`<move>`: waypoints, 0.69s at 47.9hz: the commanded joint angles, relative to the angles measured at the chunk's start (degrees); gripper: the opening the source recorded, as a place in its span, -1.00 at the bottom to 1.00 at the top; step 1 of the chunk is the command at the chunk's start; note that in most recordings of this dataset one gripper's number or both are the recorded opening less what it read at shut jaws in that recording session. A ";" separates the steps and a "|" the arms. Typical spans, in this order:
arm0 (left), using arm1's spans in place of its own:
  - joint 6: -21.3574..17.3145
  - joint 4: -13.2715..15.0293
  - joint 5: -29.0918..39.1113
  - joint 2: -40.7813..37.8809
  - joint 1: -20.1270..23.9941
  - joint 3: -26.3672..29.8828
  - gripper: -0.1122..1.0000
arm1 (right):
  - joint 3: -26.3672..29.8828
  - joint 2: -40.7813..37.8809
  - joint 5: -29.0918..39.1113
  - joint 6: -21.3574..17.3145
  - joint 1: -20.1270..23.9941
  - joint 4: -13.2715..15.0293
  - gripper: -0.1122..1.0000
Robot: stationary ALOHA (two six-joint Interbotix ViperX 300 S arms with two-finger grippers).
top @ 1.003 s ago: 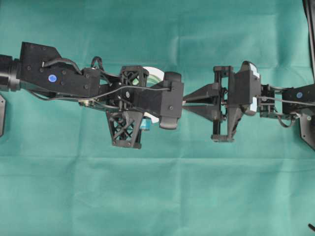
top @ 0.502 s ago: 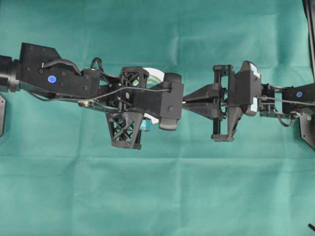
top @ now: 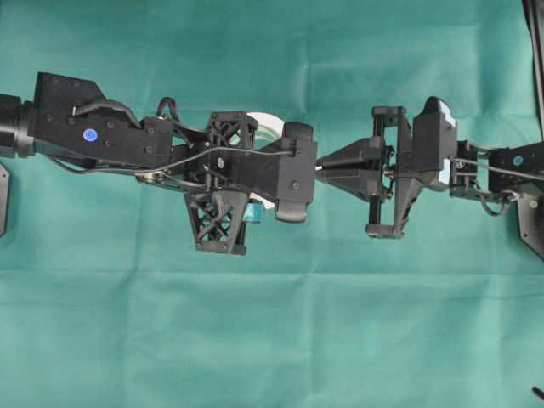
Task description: Peel off the duct tape with your right arm.
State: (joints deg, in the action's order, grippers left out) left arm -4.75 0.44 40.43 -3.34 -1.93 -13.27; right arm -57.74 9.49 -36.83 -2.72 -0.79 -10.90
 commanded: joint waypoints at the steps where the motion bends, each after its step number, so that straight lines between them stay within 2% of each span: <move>1: -0.26 0.18 -0.35 1.67 -2.20 1.32 -0.42 | 0.35 0.44 -0.79 0.09 -1.85 -0.70 -0.95; 19: -0.97 0.18 0.18 1.67 -8.88 1.32 -0.42 | 0.18 -0.35 -0.88 0.35 -5.19 -0.97 -0.95; 33: -5.80 0.26 0.62 2.02 -14.15 2.02 -0.42 | 1.14 -1.85 -0.79 0.70 -8.70 -0.70 -0.95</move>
State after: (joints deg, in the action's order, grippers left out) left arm -9.23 0.44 41.22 -3.34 -13.18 -13.27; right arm -57.74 7.38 -37.09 -1.93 -7.29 -11.43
